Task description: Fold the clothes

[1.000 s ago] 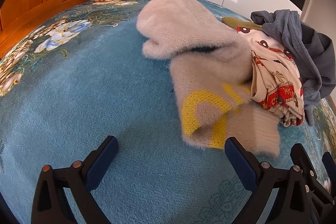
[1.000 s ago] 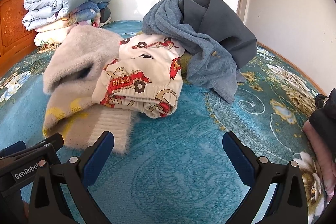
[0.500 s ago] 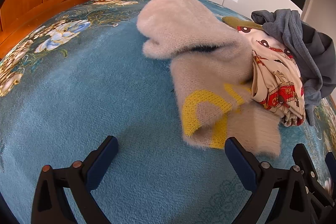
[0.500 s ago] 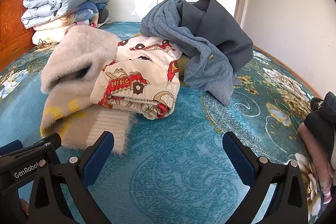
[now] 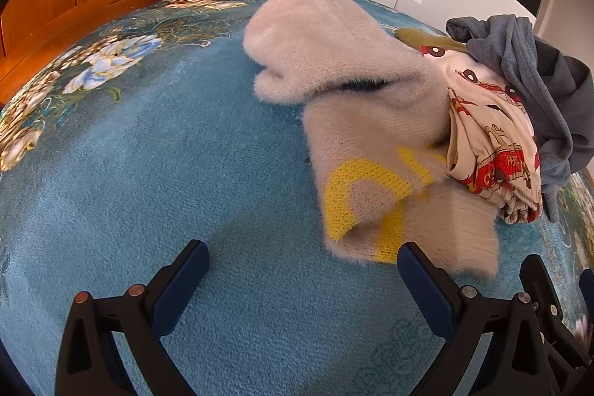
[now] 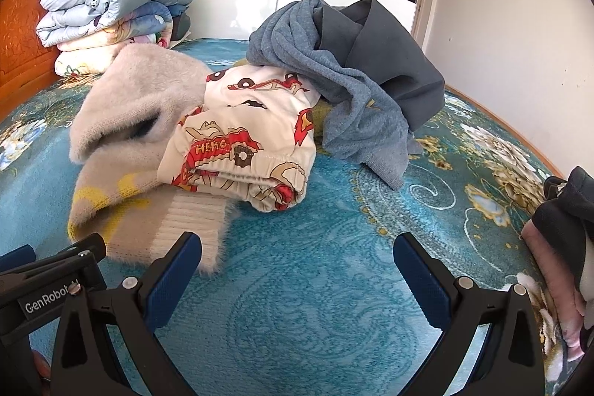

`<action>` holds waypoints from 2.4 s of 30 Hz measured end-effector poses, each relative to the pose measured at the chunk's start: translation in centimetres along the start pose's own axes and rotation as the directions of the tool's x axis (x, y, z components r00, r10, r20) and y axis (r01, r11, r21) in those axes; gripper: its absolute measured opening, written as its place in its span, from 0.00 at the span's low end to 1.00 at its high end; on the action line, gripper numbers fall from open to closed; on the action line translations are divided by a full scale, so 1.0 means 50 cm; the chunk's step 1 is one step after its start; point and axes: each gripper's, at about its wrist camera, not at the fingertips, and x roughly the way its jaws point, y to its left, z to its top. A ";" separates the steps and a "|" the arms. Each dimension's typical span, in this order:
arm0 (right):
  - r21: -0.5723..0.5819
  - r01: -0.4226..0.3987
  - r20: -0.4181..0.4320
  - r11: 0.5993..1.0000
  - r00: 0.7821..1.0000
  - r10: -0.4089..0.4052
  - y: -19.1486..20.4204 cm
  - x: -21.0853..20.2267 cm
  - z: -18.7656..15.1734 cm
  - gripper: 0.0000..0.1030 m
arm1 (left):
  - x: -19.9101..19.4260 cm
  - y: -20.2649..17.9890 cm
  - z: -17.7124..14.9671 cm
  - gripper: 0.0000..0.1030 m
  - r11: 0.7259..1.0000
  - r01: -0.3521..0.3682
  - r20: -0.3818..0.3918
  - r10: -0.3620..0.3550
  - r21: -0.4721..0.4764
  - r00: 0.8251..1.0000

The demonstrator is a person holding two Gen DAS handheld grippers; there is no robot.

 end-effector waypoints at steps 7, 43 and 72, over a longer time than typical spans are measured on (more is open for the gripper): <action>-0.001 -0.001 0.001 1.000 1.000 0.001 -0.005 -0.001 -0.001 1.00 | 0.000 0.003 0.000 1.00 1.000 0.003 0.000 -0.003 0.000 1.000; -0.211 -0.014 -0.130 0.977 0.991 -0.014 0.053 0.255 0.320 0.18 | -0.135 0.154 0.103 1.00 0.981 -0.182 0.285 0.195 -0.073 0.939; 0.105 -0.860 0.492 0.499 0.481 0.726 -0.352 -0.524 0.571 0.03 | -0.460 0.154 0.043 1.00 0.997 0.058 0.439 -0.027 -0.057 0.898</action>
